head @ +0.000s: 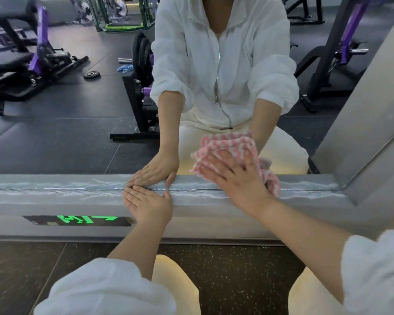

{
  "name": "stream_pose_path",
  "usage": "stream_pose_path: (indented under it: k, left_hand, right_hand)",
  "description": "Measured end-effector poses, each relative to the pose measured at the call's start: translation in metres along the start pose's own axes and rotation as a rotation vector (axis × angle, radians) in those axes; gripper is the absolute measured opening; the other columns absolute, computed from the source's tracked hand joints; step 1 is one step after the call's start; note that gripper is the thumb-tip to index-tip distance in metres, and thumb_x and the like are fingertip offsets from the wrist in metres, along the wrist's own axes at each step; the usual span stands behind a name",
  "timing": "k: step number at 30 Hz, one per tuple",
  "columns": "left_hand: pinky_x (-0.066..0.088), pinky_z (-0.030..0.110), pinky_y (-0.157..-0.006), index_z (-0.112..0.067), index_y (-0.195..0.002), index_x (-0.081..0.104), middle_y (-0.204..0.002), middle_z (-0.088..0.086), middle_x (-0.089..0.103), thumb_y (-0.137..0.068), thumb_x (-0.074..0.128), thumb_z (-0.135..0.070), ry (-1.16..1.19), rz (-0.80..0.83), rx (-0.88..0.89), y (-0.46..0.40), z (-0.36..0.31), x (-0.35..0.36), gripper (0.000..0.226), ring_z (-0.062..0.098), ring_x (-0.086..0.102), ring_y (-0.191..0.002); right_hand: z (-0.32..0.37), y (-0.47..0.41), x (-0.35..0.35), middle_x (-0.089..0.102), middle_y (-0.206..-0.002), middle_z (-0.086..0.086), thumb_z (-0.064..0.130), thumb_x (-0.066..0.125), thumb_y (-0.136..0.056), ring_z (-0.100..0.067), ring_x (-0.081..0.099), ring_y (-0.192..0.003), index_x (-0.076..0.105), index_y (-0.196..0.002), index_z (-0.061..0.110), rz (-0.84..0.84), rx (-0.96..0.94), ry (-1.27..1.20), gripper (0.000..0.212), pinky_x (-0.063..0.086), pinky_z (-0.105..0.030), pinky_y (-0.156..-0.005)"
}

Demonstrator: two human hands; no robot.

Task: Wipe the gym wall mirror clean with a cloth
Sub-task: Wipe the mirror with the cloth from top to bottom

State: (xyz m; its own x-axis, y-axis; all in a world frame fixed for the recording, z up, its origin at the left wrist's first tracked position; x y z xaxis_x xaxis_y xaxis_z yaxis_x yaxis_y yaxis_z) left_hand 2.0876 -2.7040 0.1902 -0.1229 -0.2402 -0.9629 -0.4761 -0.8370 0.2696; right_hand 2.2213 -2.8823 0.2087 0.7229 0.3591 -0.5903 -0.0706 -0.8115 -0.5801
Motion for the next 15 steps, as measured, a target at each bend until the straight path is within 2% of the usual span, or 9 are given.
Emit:
stream_pose_path:
  k: [1, 2, 4, 5, 9, 11, 13, 15]
  left_hand:
    - [-0.001, 0.044, -0.118, 0.011, -0.145, -0.009, -0.154, 0.03, -0.009, -0.098, 0.012, -0.054, 0.005, -0.004, 0.001, -0.001, 0.0, 0.001, 0.083, 0.039, -0.007, -0.145]
    - [-0.001, 0.044, -0.118, 0.011, -0.145, -0.009, -0.155, 0.03, -0.009, -0.098, 0.013, -0.054, 0.009, -0.008, 0.002, -0.001, 0.0, 0.002, 0.083, 0.039, -0.006, -0.145]
    - [-0.001, 0.044, -0.118, 0.011, -0.145, -0.008, -0.155, 0.029, -0.009, -0.098, 0.015, -0.055, 0.015, -0.02, -0.002, -0.002, 0.0, 0.002, 0.084, 0.039, -0.006, -0.145]
    - [-0.001, 0.044, -0.118, 0.011, -0.145, -0.008, -0.155, 0.029, -0.009, -0.098, 0.015, -0.055, 0.017, -0.022, -0.003, -0.002, 0.0, 0.003, 0.085, 0.039, -0.006, -0.145]
    - [-0.001, 0.043, -0.118, 0.009, -0.146, -0.009, -0.155, 0.028, -0.009, -0.098, 0.014, -0.056, 0.005, -0.025, -0.001, -0.002, 0.0, 0.003, 0.084, 0.038, -0.006, -0.145]
    - [-0.001, 0.043, -0.118, 0.009, -0.146, -0.009, -0.155, 0.028, -0.009, -0.098, 0.014, -0.057, 0.009, -0.024, -0.003, -0.001, 0.0, 0.002, 0.085, 0.038, -0.006, -0.145]
    - [-0.001, 0.043, -0.117, 0.009, -0.146, -0.009, -0.155, 0.028, -0.009, -0.098, 0.015, -0.057, 0.025, -0.022, -0.001, 0.0, 0.0, 0.002, 0.085, 0.038, -0.006, -0.145]
    - [-0.001, 0.043, -0.117, 0.01, -0.146, -0.009, -0.155, 0.029, -0.009, -0.098, 0.016, -0.057, 0.041, -0.028, -0.002, -0.001, -0.001, 0.002, 0.086, 0.038, -0.006, -0.145]
  right_hand:
    - [0.001, -0.002, -0.001, 0.018, -0.154, 0.0, 0.009, 0.039, -0.083, -0.028, -0.014, -0.147, 0.019, -0.149, 0.027, 0.005, -0.013, 0.005, 0.071, -0.014, -0.057, -0.114]
    - [-0.003, 0.002, -0.002, 0.011, -0.157, -0.001, 0.013, 0.043, -0.083, -0.027, -0.014, -0.147, 0.013, -0.151, 0.026, 0.027, -0.04, 0.036, 0.076, -0.014, -0.057, -0.114]
    - [-0.02, 0.023, -0.005, -0.012, -0.161, -0.004, 0.031, 0.057, -0.076, -0.025, -0.016, -0.147, -0.008, -0.153, 0.023, 0.079, -0.105, 0.084, 0.101, -0.014, -0.056, -0.114]
    - [-0.031, 0.037, -0.008, -0.017, -0.16, -0.003, 0.033, 0.062, -0.073, -0.025, -0.015, -0.147, -0.011, -0.153, 0.023, 0.094, -0.115, 0.07, 0.109, -0.012, -0.056, -0.114]
    - [-0.075, 0.084, -0.013, 0.004, -0.158, -0.005, 0.026, 0.081, -0.06, -0.031, -0.006, -0.148, -0.003, -0.154, 0.026, 0.19, -0.05, 0.038, 0.126, -0.004, -0.07, -0.109]
    - [-0.084, 0.09, -0.015, 0.009, -0.155, -0.005, 0.027, 0.086, -0.055, -0.033, 0.005, -0.144, 0.0, -0.154, 0.027, 0.231, -0.047, 0.013, 0.132, 0.002, -0.08, -0.097]
    - [-0.084, 0.089, -0.016, 0.014, -0.154, -0.008, 0.027, 0.089, -0.052, -0.032, 0.011, -0.139, 0.006, -0.153, 0.027, 0.234, -0.04, 0.009, 0.131, 0.012, -0.084, -0.087]
    - [-0.082, 0.086, -0.015, 0.008, -0.159, -0.009, 0.027, 0.087, -0.055, -0.033, 0.006, -0.144, 0.004, -0.154, 0.025, 0.211, -0.04, 0.033, 0.129, 0.023, -0.079, -0.092]
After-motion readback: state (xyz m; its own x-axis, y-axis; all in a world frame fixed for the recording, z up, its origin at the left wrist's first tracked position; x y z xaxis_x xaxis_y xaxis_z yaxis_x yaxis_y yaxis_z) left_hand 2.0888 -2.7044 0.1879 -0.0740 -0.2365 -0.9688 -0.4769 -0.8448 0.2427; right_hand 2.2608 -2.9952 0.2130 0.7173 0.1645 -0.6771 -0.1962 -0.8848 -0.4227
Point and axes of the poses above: each hand's wrist, its own y-axis away from the middle knuckle, its own x-axis out of the palm, z = x × y, the point moved 1 cm from there along -y, towards the middle knuckle
